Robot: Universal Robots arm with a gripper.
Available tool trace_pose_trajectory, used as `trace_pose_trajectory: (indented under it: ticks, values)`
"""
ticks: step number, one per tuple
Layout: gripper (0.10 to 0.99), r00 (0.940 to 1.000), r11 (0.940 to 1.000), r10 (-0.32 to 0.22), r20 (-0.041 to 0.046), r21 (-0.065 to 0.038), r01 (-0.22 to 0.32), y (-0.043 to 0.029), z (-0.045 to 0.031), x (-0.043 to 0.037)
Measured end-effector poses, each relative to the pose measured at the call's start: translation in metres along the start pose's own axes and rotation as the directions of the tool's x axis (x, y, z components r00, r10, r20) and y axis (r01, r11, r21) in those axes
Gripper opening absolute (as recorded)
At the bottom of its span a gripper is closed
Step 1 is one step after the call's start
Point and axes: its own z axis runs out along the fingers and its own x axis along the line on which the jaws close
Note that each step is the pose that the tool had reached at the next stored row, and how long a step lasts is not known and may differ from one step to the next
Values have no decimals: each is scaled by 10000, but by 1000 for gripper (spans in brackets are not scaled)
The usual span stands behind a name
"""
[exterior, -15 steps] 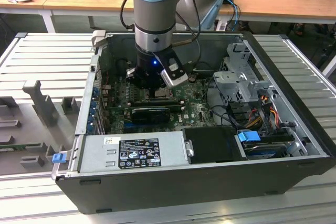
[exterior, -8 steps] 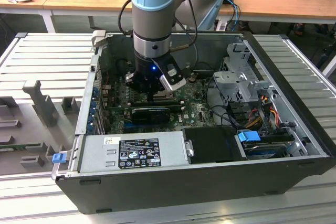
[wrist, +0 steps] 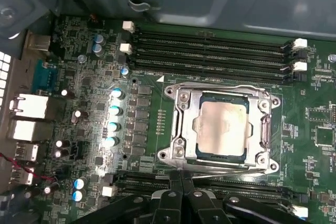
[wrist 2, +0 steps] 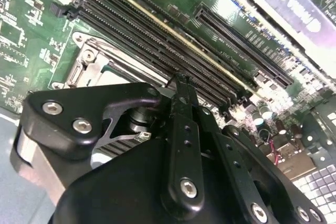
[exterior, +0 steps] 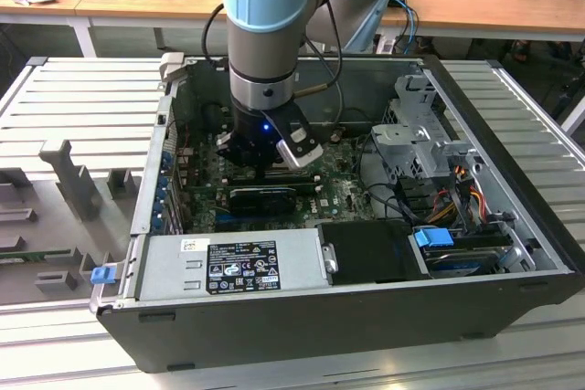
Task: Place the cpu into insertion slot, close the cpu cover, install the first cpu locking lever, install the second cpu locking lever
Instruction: 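Install the second cpu locking lever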
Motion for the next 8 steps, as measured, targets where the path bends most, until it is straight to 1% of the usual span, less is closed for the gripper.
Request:
trace_pose_trajectory:
  ticks: [1,3,5,6,8]
  values:
    - [106,10000,10000,-34,2,-65,34,-3,-1,20]
    - [106,10000,9999,-74,2,-106,74,-4,0,36]
    - [106,9999,9998,-124,3,-175,124,-8,1,49]
    - [106,9999,9996,-154,5,-237,154,-9,3,54]
    - [106,9998,9988,-220,20,-448,221,-10,16,75]
